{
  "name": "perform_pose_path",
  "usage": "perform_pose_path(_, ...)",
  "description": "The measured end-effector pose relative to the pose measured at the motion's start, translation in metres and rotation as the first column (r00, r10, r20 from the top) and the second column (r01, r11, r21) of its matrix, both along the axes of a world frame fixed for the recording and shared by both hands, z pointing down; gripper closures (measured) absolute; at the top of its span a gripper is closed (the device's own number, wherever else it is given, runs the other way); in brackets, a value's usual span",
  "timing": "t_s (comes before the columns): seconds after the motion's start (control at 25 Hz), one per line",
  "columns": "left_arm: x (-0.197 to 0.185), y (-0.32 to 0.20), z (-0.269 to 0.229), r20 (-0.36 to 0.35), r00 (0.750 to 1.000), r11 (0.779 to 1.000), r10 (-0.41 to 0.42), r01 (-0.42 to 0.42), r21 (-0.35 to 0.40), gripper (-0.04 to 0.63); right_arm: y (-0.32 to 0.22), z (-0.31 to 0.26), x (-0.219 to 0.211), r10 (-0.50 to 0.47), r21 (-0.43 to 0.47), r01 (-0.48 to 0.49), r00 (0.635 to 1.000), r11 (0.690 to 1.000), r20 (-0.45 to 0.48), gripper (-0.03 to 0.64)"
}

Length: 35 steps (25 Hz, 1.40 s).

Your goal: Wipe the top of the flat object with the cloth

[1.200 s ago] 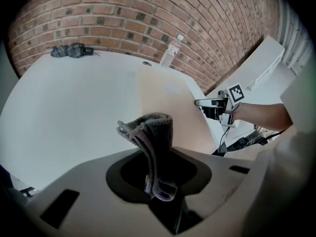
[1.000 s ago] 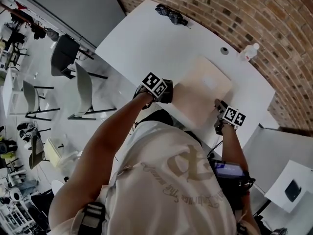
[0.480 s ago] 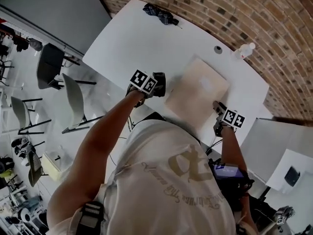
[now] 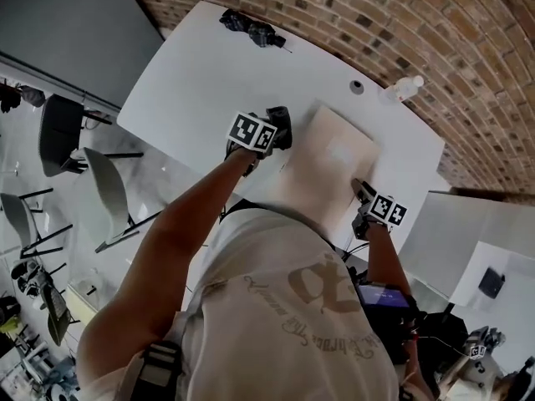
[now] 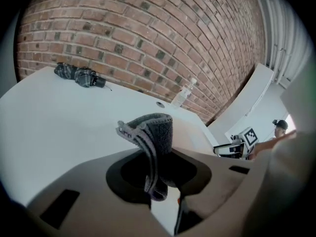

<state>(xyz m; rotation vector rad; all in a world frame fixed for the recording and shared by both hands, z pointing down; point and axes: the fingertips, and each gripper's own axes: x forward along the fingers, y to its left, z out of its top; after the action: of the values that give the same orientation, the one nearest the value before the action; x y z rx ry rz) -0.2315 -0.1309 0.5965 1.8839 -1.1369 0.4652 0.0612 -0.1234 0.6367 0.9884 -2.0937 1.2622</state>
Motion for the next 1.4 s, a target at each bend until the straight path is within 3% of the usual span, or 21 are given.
perform_pose_path(0.28,0.005,-0.059,0.009,0.033,0.999,0.998,0.014,-0.016,0.059,0.491,0.001,-0.002,0.000,-0.005,-0.007,0.005,0.999,1.000,-0.039,0.428)
perform_pose_path(0.76,0.025,-0.118,0.042,0.144,0.982,0.991,0.121,-0.127,0.034,0.491,0.002,-0.001,-0.001,0.030,0.002,-0.030,0.999,1.000,-0.037,0.428)
perform_pose_path(0.84,0.028,-0.118,0.047,0.123,0.984,0.991,0.131,-0.134,0.016,0.491,0.007,0.000,-0.001,0.039,-0.008,-0.040,0.999,0.999,-0.032,0.428)
perform_pose_path(1.0,0.041,-0.123,0.043,0.004,0.990,0.990,0.141,-0.141,0.023,0.492,0.006,-0.001,0.003,0.055,-0.012,-0.056,0.998,0.998,-0.013,0.428)
perform_pose_path(1.16,0.053,-0.119,0.034,-0.097,0.976,0.980,0.195,-0.192,0.048,0.492,0.008,0.000,0.003,0.050,-0.019,-0.050,0.999,0.999,-0.015,0.428)
perform_pose_path(1.4,0.060,-0.112,0.029,-0.177,0.951,0.967,0.255,-0.252,0.039,0.494,0.008,-0.001,0.002,0.052,-0.015,-0.052,0.999,0.999,-0.012,0.426)
